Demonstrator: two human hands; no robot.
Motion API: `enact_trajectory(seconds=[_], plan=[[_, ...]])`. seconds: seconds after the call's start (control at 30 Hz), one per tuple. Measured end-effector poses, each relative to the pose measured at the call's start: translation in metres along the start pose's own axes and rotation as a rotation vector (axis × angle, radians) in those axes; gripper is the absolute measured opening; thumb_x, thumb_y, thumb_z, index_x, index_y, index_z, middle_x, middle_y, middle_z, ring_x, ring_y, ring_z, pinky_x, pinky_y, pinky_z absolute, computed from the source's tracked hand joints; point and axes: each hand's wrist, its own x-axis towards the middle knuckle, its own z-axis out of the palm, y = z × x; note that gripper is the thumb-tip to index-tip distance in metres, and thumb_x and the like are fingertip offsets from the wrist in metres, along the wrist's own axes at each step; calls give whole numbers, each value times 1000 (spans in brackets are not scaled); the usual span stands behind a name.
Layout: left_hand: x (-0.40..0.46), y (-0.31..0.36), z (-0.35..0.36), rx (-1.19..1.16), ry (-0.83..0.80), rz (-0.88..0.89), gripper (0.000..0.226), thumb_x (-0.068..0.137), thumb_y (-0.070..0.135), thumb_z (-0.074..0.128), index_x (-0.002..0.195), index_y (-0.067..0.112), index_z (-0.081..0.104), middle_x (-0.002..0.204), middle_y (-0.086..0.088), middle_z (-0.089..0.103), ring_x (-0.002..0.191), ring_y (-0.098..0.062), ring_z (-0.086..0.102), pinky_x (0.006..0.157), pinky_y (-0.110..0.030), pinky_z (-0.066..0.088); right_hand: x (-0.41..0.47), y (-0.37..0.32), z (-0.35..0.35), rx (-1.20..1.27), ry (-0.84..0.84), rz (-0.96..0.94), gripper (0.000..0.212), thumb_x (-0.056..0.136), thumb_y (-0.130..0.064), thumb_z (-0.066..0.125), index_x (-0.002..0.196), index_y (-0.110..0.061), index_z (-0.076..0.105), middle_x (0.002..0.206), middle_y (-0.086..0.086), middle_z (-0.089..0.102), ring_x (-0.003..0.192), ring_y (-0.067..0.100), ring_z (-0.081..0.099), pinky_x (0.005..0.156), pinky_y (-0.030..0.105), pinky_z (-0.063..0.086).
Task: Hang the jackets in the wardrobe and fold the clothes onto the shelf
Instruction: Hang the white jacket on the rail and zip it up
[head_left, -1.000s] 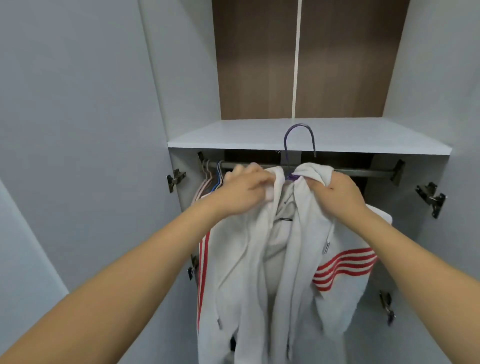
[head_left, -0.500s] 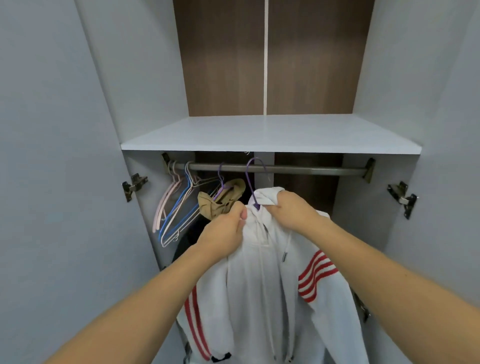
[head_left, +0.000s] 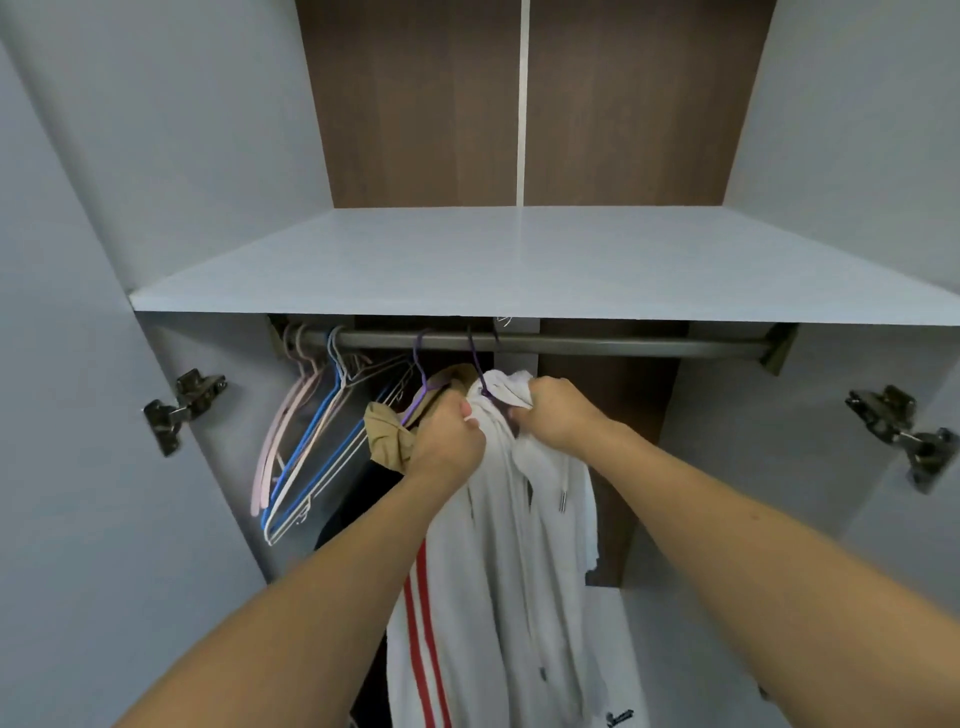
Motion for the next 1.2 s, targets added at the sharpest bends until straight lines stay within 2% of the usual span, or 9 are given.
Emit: enact_trajectory(seconds=[0.27, 0.47, 0.7, 0.83, 0.9, 0.97, 1.07, 1.13, 1.2], plan=[[60, -3, 39, -69, 81, -19, 6, 93, 12, 42, 92, 18, 43, 81, -4, 49, 64, -18, 45, 50, -28, 30, 54, 33, 44, 48, 131, 20, 23, 85, -7, 55, 107, -8, 58, 100, 12, 62, 87, 29, 62, 79, 42, 57], [82, -23, 78, -98, 118, 75, 5, 95, 17, 45, 91, 18, 42, 92, -8, 53, 82, -27, 49, 70, -32, 36, 84, 70, 98, 114, 260, 34, 22, 87, -11, 53, 107, -6, 61, 102, 13, 61, 90, 32, 62, 76, 38, 56], [91, -54, 108, 61, 208, 205, 3, 93, 14, 45, 93, 15, 43, 98, -13, 57, 87, -33, 51, 73, -32, 34, 101, 113, 160, 293, 389, -39, 12, 86, -13, 48, 83, -23, 54, 91, 7, 62, 84, 29, 60, 69, 34, 51], [92, -63, 118, 287, 329, 307, 10, 92, 14, 42, 100, 17, 37, 106, -17, 62, 88, -38, 53, 70, -38, 33, 110, 128, 187, 311, 439, -93, 18, 85, -15, 49, 100, -17, 59, 95, 6, 64, 85, 28, 60, 74, 38, 54], [82, -72, 130, 518, 480, 368, 19, 89, 17, 44, 108, 15, 40, 106, -17, 63, 85, -36, 53, 68, -39, 32, 112, 140, 207, 396, 464, -102, 15, 85, -17, 51, 99, -20, 56, 99, 5, 64, 88, 29, 60, 76, 36, 52], [73, -86, 147, 781, 680, 456, 32, 84, 23, 44, 114, 13, 46, 109, -16, 61, 97, -36, 53, 82, -44, 35, 113, 151, 230, 523, 513, -112, 20, 84, -14, 52, 103, -20, 54, 102, 6, 64, 91, 30, 60, 77, 36, 51], [59, -116, 173, 878, 791, 525, 52, 79, 28, 41, 129, 15, 47, 138, -19, 45, 127, -38, 38, 115, -52, 12, 113, 167, 268, 752, 597, -126, 27, 82, -8, 59, 106, -17, 49, 94, -1, 60, 89, 24, 58, 72, 30, 45], [54, -137, 189, 862, 792, 543, 62, 83, 31, 40, 144, 17, 38, 159, -19, 22, 147, -38, 14, 118, -54, -11, 112, 179, 292, 812, 617, -151, 28, 82, -6, 59, 104, -18, 47, 89, -7, 57, 84, 18, 55, 65, 24, 42], [47, -158, 207, 889, 766, 588, 65, 86, 33, 36, 149, 17, 33, 164, -17, 9, 151, -37, -1, 116, -56, -17, 110, 191, 315, 791, 605, -196, 25, 82, -5, 58, 101, -18, 49, 86, -10, 56, 79, 14, 54, 60, 22, 40]])
